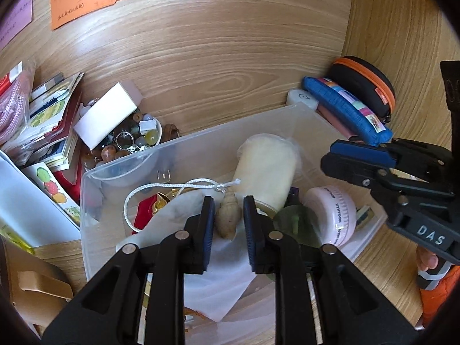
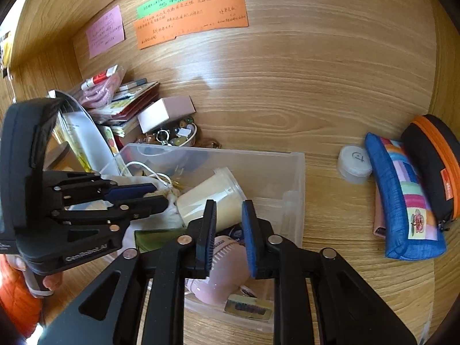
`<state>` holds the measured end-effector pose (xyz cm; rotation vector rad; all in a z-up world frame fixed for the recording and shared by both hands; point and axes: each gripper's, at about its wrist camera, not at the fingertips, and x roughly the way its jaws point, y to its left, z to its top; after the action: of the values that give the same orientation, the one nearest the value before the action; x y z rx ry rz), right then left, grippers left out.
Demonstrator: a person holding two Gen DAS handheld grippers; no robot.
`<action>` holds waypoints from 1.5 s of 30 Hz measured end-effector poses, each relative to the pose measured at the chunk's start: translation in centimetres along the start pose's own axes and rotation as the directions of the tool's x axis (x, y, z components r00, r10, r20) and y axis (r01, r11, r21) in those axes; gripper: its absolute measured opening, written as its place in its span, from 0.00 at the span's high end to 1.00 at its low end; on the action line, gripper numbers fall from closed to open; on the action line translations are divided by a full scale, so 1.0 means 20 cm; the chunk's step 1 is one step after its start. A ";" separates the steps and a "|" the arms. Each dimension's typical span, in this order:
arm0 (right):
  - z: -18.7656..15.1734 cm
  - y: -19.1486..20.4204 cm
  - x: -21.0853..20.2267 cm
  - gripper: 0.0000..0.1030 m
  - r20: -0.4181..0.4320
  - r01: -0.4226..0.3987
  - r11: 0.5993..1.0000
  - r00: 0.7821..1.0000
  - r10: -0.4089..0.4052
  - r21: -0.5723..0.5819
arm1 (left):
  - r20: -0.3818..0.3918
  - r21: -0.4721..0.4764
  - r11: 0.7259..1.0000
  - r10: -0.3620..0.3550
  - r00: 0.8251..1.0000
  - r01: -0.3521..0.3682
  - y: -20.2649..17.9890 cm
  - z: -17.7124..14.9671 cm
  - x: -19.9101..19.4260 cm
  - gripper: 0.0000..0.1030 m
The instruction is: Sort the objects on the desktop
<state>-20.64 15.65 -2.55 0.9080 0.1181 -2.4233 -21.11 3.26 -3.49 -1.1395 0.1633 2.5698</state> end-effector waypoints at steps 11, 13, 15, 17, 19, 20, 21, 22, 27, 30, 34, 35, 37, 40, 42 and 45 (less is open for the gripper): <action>0.01 -0.04 -0.03 0.48 0.021 -0.016 0.999 1.000 0.015 0.036 | 0.029 0.007 0.999 0.032 0.999 -0.032 -0.03 -0.01 -0.07 0.43; 0.02 -0.05 -0.05 0.47 0.022 -0.027 0.998 0.999 0.026 0.061 | 0.046 -0.001 0.999 0.037 0.998 -0.037 -0.03 -0.01 -0.12 0.36; 0.02 -0.06 -0.08 0.46 0.017 -0.042 0.996 0.999 0.041 0.084 | 0.070 0.001 0.998 0.061 0.996 -0.061 -0.03 -0.02 -0.18 0.29; 0.02 -0.05 -0.12 0.45 0.015 -0.052 0.995 0.999 0.051 0.088 | 0.089 0.006 0.997 0.080 0.993 -0.081 -0.04 -0.04 -0.23 0.26; 0.01 -0.02 -0.18 0.42 0.020 -0.044 0.996 0.999 0.042 0.078 | 0.102 0.002 0.996 0.088 0.991 -0.088 -0.05 -0.06 -0.28 0.17; 0.00 -0.01 -0.21 0.41 0.026 -0.036 0.997 0.999 0.035 0.070 | 0.111 -0.002 0.995 0.098 0.989 -0.098 -0.05 -0.07 -0.30 0.12; 0.00 0.01 -0.24 0.35 0.033 -0.029 0.998 0.999 0.027 0.061 | 0.122 -0.004 0.994 0.110 0.986 -0.111 -0.06 -0.09 -0.33 0.11; -0.01 0.02 -0.27 0.30 0.040 -0.019 0.998 0.999 0.017 0.053 | 0.129 -0.005 0.993 0.115 0.985 -0.116 -0.06 -0.10 -0.36 0.11; -0.05 0.11 -0.45 0.21 0.096 0.022 1.000 0.995 -0.023 0.005 | 0.168 -0.033 0.990 0.140 0.976 -0.136 -0.08 -0.15 -0.50 0.09; -0.07 0.15 -0.55 0.19 0.130 0.035 0.999 0.991 -0.035 -0.001 | 0.195 -0.051 0.985 0.169 0.966 -0.162 -0.09 -0.18 -0.58 0.08; -0.11 0.16 -0.65 0.18 0.153 -0.004 0.999 0.988 -0.002 0.039 | 0.240 -0.091 0.978 0.205 0.949 -0.188 -0.10 -0.24 -0.70 0.05; -0.11 0.17 -0.66 0.17 0.158 -0.003 0.999 0.987 -0.004 0.047 | 0.248 -0.095 0.978 0.206 0.947 -0.187 -0.10 -0.25 -0.72 0.03; -0.14 0.18 -0.70 0.13 0.174 0.020 0.998 0.984 -0.030 0.055 | 0.273 -0.109 0.974 0.224 0.936 -0.201 -0.12 -0.28 -0.77 0.02; -0.17 0.19 -0.74 0.06 0.199 0.067 0.996 0.977 -0.077 0.061 | 0.297 -0.123 0.967 0.252 0.921 -0.224 -0.14 -0.31 -0.81 0.02; -0.20 0.21 -0.77 0.02 0.214 0.088 0.994 0.972 -0.099 0.060 | 0.307 -0.137 0.965 0.255 0.917 -0.223 -0.15 -0.34 -0.84 0.01; -0.22 0.23 -0.79 0.01 0.223 0.120 0.992 0.967 -0.128 0.046 | 0.314 -0.160 0.966 0.244 0.918 -0.202 -0.16 -0.38 -0.88 0.00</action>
<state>-5.86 20.18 4.48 0.6499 0.0531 -2.6328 -3.61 0.11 4.41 -0.7428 0.0560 2.9685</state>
